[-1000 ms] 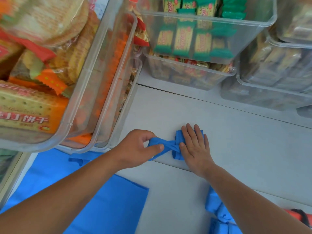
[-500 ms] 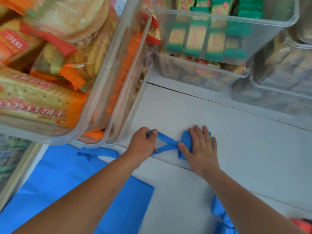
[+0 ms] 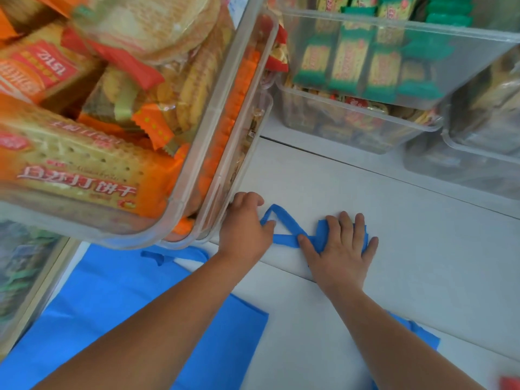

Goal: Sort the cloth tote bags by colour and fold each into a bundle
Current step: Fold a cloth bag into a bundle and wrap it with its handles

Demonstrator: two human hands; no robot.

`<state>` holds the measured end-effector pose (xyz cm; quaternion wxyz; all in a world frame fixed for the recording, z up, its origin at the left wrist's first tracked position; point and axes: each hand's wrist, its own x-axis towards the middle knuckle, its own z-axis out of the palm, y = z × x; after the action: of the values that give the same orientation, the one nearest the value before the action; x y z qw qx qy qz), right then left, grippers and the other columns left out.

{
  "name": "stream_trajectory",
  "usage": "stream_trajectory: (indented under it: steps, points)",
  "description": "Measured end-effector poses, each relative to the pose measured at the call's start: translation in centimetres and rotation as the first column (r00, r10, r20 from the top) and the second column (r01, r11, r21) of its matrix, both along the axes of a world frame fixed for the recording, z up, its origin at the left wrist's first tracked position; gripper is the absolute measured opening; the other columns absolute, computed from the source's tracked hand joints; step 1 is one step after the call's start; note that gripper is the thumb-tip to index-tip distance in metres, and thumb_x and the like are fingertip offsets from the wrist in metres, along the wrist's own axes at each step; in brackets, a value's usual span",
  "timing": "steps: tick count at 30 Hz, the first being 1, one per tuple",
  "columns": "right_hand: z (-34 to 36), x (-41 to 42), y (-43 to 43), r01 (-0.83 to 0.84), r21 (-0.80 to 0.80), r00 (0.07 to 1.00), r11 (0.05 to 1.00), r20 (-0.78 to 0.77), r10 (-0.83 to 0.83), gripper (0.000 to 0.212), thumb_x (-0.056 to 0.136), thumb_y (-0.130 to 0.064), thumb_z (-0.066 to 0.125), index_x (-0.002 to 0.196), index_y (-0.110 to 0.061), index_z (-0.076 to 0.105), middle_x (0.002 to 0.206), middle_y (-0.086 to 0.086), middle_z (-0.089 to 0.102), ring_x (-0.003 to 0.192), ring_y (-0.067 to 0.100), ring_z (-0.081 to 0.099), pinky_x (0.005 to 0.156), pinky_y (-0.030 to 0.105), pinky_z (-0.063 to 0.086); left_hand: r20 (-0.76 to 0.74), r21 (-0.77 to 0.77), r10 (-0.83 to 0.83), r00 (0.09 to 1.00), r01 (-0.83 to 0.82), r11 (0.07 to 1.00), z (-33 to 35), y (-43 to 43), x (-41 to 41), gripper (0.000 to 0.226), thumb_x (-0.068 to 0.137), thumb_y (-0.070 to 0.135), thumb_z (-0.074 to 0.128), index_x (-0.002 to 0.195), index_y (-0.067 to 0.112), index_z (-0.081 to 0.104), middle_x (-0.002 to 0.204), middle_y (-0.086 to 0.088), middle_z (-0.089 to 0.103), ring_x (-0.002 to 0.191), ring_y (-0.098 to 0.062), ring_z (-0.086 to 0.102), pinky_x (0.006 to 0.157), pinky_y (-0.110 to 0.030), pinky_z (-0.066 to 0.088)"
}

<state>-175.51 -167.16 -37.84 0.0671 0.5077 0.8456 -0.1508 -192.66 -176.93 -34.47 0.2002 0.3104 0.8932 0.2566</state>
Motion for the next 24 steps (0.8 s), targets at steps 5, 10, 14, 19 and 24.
stream_trajectory:
  steps: [5,10,14,19,24]
  points:
    - [0.0,0.2,0.5,-0.018,-0.004,1.000,1.000,0.002,0.018,0.069,0.092,-0.075,0.038,0.146,-0.031,0.034,0.162,-0.009,0.020,0.155,0.021,-0.009,0.121,0.057,0.003,-0.450,-0.044,-0.625,0.637,0.684,0.728,-0.5,-2.2,1.9,0.021,0.086,0.018,0.074,0.107,0.015,0.069,0.123,-0.003,0.064,0.122,-0.022,0.058,0.110,-0.039,0.046]
    - [0.6,2.1,3.3,-0.117,-0.035,0.993,0.992,-0.028,0.116,0.065,0.092,-0.073,0.041,0.142,-0.033,0.038,0.161,-0.012,0.020,0.155,0.017,-0.008,0.121,0.054,0.003,-0.388,-0.225,-0.721,0.574,0.699,0.678,-2.3,-2.3,0.2,0.040,0.083,0.029,0.075,0.119,0.014,0.064,0.118,-0.002,0.063,0.113,-0.024,0.058,0.106,-0.039,0.044]
    - [0.8,3.9,5.3,-0.178,-0.055,0.984,0.983,-0.029,0.176,0.062,0.091,-0.073,0.042,0.141,-0.036,0.037,0.160,-0.015,0.020,0.154,0.013,-0.010,0.122,0.052,0.003,-0.416,-0.292,-0.803,0.427,0.773,0.563,-1.5,-0.5,0.4,0.011,0.082,0.016,0.072,0.090,0.017,0.065,0.095,0.000,0.055,0.088,-0.022,0.050,0.081,-0.035,0.045]
    - [0.7,4.4,5.6,-0.184,-0.081,0.983,0.980,-0.023,0.183,0.066,0.089,-0.076,0.040,0.143,-0.038,0.034,0.162,-0.016,0.016,0.153,0.008,-0.014,0.123,0.050,0.002,-0.365,-0.126,-0.894,0.259,0.938,0.323,-0.1,0.0,2.4,0.006,0.080,0.012,0.055,0.079,0.014,0.062,0.088,0.001,0.053,0.099,-0.023,0.051,0.116,-0.036,0.033]
    - [1.1,4.6,5.8,-0.197,-0.126,0.979,0.972,-0.074,0.189,0.077,0.084,-0.083,0.020,0.147,-0.039,0.032,0.163,-0.019,0.013,0.152,0.005,-0.017,0.124,0.048,-0.001,-0.167,0.019,-0.885,0.434,0.899,0.437,3.2,1.0,2.4,0.023,0.097,0.023,0.058,0.082,0.022,0.040,0.074,0.008,0.045,0.073,-0.017,0.045,0.073,-0.034,0.049]
